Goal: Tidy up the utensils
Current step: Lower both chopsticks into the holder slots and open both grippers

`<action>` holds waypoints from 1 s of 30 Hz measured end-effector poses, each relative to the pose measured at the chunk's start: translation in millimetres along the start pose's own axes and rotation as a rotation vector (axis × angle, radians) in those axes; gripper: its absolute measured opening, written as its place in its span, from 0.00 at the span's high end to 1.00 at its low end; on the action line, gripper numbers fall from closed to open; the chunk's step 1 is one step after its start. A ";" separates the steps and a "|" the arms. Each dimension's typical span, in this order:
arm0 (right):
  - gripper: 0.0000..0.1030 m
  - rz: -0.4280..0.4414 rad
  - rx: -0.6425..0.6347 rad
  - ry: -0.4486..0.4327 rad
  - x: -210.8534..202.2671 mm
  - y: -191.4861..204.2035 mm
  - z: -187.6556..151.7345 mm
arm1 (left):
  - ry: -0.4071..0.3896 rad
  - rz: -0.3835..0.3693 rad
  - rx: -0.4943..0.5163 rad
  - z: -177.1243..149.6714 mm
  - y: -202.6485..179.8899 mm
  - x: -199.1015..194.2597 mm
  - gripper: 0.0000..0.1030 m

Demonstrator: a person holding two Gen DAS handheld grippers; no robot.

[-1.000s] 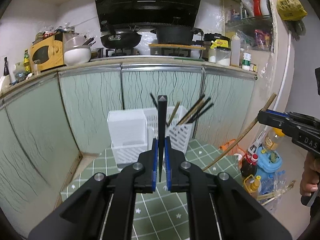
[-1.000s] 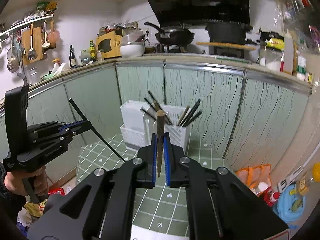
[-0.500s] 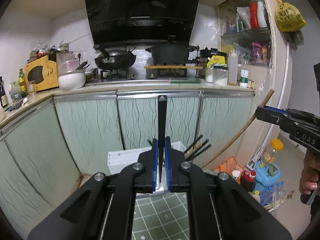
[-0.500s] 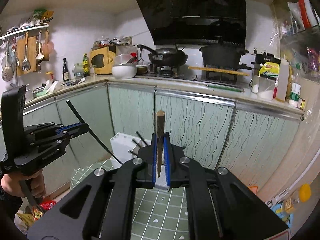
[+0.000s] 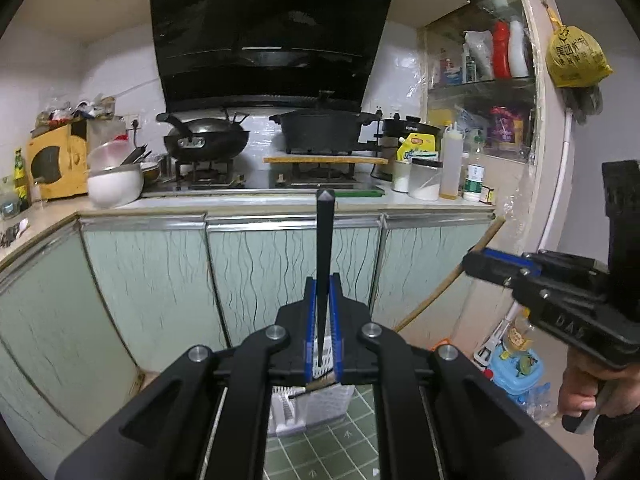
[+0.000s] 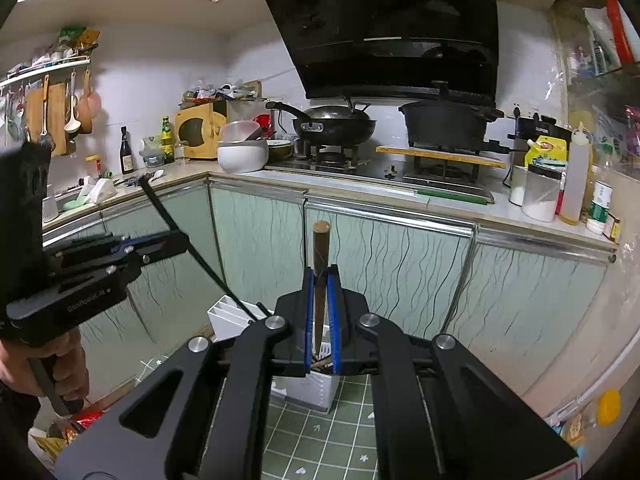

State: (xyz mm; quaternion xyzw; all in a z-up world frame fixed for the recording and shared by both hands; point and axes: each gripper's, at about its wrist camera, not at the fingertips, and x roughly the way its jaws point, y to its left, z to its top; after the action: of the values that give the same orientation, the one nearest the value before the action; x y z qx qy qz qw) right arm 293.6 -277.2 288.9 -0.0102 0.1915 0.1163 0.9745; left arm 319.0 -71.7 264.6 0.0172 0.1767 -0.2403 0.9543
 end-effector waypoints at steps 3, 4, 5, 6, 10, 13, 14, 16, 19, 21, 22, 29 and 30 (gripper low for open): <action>0.94 0.010 0.001 0.008 14.2 -5.1 1.3 | 0.006 -0.006 0.016 4.4 -0.7 16.8 0.93; 0.94 0.014 0.003 0.012 18.8 -7.0 1.3 | 0.012 -0.009 0.016 5.0 -1.2 23.6 0.93; 0.94 0.016 0.004 0.017 23.7 -8.3 0.4 | 0.022 -0.018 0.011 3.9 0.5 31.3 0.93; 0.94 0.017 0.005 0.023 30.3 -9.7 -1.4 | 0.033 -0.039 0.000 1.5 3.0 39.8 0.93; 0.94 0.021 0.010 0.048 55.0 -14.3 -11.3 | 0.072 -0.054 0.011 -16.1 10.3 69.4 0.93; 0.94 0.032 0.018 0.065 75.6 -19.8 -22.3 | 0.102 -0.062 -0.006 -32.7 20.1 89.9 0.93; 0.94 0.033 0.018 0.068 81.1 -21.7 -24.3 | 0.106 -0.054 0.001 -37.1 22.4 95.3 0.93; 0.94 0.047 0.018 0.078 94.3 -25.9 -31.6 | 0.118 -0.060 -0.006 -47.0 28.8 105.4 0.93; 0.94 0.055 0.013 0.087 106.6 -29.5 -41.7 | 0.127 -0.056 0.007 -58.4 33.8 115.7 0.93; 0.94 0.057 0.013 0.094 113.4 -32.0 -49.1 | 0.139 -0.054 0.006 -66.0 36.9 121.8 0.92; 0.94 0.067 0.009 0.095 115.8 -32.8 -52.2 | 0.140 -0.056 0.006 -68.3 37.9 122.8 0.92; 0.07 0.017 0.027 0.070 109.2 -46.5 -58.1 | 0.067 0.035 0.031 -71.0 40.8 101.9 0.04; 0.07 0.004 0.021 0.061 104.0 -48.8 -57.1 | 0.066 0.040 0.037 -69.9 40.6 98.7 0.04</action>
State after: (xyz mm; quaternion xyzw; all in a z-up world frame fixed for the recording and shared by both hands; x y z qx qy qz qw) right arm 377.2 -305.2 195.8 -0.0029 0.2223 0.1160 0.9680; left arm 396.1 -72.3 162.9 0.0463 0.2034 -0.2235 0.9521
